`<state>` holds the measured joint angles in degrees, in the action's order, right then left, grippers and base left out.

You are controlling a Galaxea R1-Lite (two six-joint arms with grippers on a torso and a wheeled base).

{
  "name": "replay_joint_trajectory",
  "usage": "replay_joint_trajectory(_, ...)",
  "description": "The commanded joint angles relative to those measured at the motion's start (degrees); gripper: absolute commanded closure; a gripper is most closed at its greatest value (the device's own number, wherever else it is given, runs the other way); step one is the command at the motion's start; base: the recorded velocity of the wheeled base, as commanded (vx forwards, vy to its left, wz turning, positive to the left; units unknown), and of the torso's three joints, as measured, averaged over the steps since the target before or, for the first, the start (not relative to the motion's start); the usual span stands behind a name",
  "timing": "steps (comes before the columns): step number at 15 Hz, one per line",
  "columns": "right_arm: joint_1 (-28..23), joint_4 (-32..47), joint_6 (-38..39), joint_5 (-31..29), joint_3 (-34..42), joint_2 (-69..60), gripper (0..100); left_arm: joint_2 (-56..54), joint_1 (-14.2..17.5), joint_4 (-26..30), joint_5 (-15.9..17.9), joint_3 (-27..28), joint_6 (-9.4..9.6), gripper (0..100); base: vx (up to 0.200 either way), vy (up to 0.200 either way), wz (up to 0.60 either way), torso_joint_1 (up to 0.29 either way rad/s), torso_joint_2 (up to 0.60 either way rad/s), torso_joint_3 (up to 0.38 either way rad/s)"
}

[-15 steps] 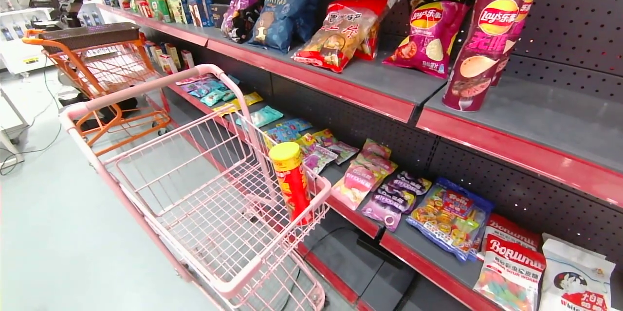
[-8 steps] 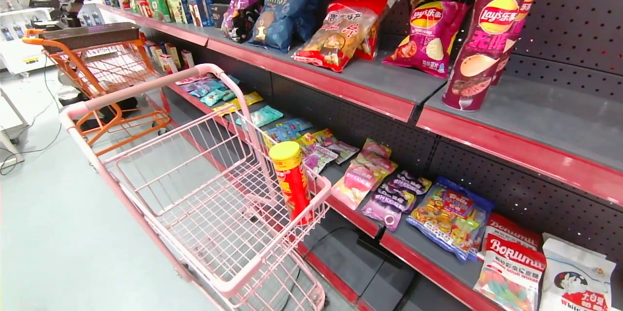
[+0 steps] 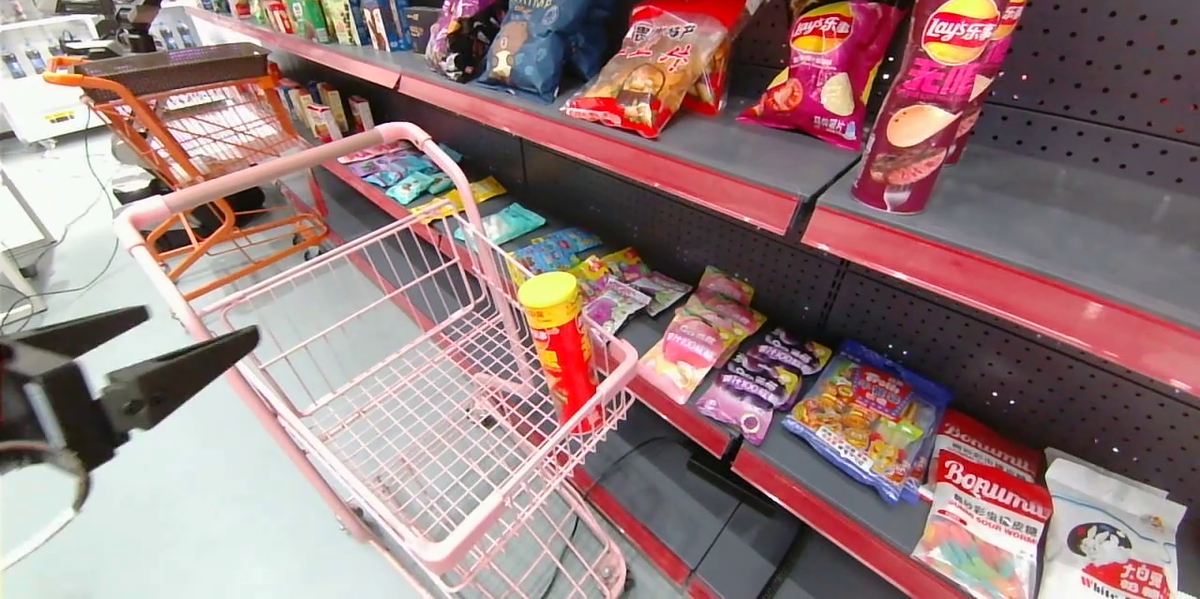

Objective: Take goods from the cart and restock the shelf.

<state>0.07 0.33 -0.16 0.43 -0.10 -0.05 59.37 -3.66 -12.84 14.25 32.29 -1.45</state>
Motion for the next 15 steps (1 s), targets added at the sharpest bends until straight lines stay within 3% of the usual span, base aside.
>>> replay_joint_trajectory(1,0.01,0.02,-0.11,0.01,0.01,0.05,0,23.78,-1.35,-10.10,8.25,4.80,5.14,0,0.000,0.000,0.00,0.000,0.00,0.000)
replay_joint_trajectory(2,0.01,0.02,-0.02,-0.08,0.01,0.05,0,33.00,-1.44,-18.72,8.60,6.20,8.57,0,0.000,0.000,0.00,0.000,0.00,0.000)
replay_joint_trajectory(3,0.01,0.02,-0.02,-0.08,0.01,0.05,0,37.75,-3.02,-23.64,8.86,7.17,8.75,0,0.000,0.000,0.00,0.000,0.00,0.000)
replay_joint_trajectory(4,0.01,0.02,-0.11,-0.08,0.01,0.05,0,38.37,-3.46,-23.90,8.95,7.35,8.75,0,0.000,0.000,0.00,0.000,0.00,0.000)
replay_joint_trajectory(5,0.01,0.02,-0.11,-0.08,0.01,0.05,0,43.20,-6.45,-24.34,10.45,9.89,7.87,0,0.000,0.000,0.00,0.000,0.00,0.000)
replay_joint_trajectory(8,0.01,0.02,-0.11,-0.08,0.01,0.05,0,49.53,-7.50,-24.69,15.37,14.38,7.52,0,0.000,0.000,0.00,0.000,0.00,0.000)
replay_joint_trajectory(11,0.01,0.02,-0.11,0.01,0.01,0.05,0,56.12,-8.03,-26.01,16.07,18.68,7.78,0,0.000,0.000,0.00,0.000,0.00,0.000)
replay_joint_trajectory(15,0.01,0.02,-0.19,0.01,0.01,0.05,0,62.01,-9.09,-31.64,16.16,20.27,7.52,0,0.000,0.000,0.00,0.000,0.00,0.000)
